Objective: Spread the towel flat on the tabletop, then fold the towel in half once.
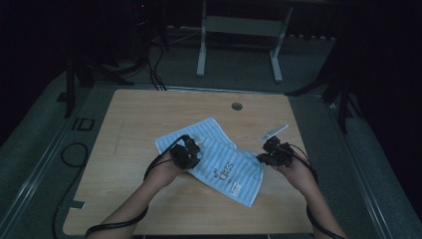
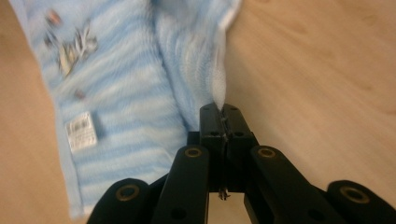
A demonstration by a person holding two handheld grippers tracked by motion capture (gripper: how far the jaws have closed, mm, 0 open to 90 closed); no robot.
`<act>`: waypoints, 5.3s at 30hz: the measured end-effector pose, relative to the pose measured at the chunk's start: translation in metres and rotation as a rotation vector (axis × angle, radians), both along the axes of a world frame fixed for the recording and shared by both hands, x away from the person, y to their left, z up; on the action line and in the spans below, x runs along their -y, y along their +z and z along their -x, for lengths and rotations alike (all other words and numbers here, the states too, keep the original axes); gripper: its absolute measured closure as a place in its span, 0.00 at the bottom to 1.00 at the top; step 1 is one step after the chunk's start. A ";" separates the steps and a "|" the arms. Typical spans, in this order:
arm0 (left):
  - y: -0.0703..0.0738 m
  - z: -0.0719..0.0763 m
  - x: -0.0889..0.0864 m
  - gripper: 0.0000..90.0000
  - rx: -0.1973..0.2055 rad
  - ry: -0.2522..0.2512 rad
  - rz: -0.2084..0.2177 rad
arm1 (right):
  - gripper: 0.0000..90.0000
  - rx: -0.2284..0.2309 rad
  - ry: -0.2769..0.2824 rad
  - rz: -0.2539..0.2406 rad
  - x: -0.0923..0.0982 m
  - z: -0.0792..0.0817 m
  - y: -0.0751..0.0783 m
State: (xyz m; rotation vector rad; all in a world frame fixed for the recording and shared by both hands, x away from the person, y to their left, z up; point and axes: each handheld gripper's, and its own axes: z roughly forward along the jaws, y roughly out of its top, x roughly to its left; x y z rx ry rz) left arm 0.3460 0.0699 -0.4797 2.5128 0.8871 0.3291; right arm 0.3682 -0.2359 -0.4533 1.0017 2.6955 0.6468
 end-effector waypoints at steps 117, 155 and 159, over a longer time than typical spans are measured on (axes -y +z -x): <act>-0.046 -0.025 -0.007 0.46 -0.167 -0.098 -0.070 | 0.74 -0.126 0.160 0.120 -0.032 0.014 -0.067; -0.021 -0.029 -0.008 0.41 -0.130 -0.110 -0.053 | 0.62 -0.095 0.069 0.101 0.017 -0.014 -0.014; -0.020 -0.041 -0.006 0.41 -0.125 -0.111 -0.065 | 0.62 -0.097 0.112 0.110 0.009 -0.036 -0.013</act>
